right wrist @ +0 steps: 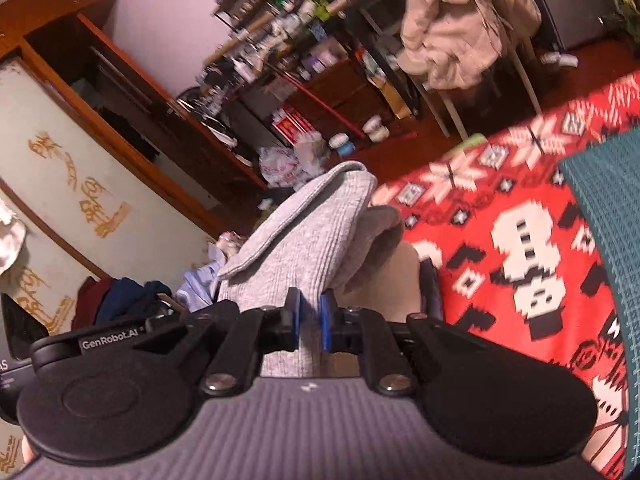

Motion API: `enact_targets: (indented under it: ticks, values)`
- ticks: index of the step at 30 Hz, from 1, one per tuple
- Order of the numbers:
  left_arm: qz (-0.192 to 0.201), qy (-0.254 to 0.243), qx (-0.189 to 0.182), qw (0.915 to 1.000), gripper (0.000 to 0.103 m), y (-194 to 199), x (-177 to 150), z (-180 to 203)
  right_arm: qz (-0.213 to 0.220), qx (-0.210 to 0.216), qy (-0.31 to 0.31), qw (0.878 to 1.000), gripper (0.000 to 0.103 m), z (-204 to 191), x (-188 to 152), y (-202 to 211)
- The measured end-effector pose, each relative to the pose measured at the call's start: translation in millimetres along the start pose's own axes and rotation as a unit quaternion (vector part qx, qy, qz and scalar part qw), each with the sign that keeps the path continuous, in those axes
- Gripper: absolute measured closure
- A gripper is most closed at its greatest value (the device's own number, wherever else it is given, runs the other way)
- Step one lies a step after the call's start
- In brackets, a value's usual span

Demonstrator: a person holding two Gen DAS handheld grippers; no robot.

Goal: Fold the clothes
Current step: 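Lift the folded grey shirt with both grippers and carry it off the mat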

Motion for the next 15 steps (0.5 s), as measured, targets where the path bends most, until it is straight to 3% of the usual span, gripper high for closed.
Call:
enact_targets:
  ticks: [5, 7, 8, 10, 15]
  values:
    - [-0.017, 0.009, 0.014, 0.9997, 0.088, -16.8, -4.5, -13.3, -0.022, 0.011, -0.017, 1.000, 0.091, 32.7, -11.2, -24.2]
    - [-0.022, 0.020, 0.010, 0.9995, 0.082, -13.3, -2.6, -16.2, -0.026, 0.027, -0.033, 0.999, 0.081, 45.7, -11.9, -30.4]
    - [-0.023, 0.024, 0.009, 0.9994, 0.075, -10.5, -1.2, -17.6, -0.024, 0.036, -0.047, 0.998, 0.076, 53.2, -10.5, -30.8]
    - [-0.021, 0.029, 0.007, 0.9993, 0.068, -4.5, 2.1, -18.9, -0.018, 0.052, -0.073, 0.996, 0.054, 67.6, -6.5, -29.8]
    - [-0.018, 0.044, -0.003, 0.9989, 0.063, 1.7, 17.8, -21.9, -0.004, 0.057, -0.122, 0.991, 0.040, 106.9, 18.7, -27.5]
Point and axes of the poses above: each gripper's, at about its wrist camera, not at the fingertips, and y roughly against the way its jaws point, z to its right, x to its top, the point moved 5 cm from there along -y, roughly the way its jaws point, and after that the axes turned 12 degrees about y, right-handed, at the moved point
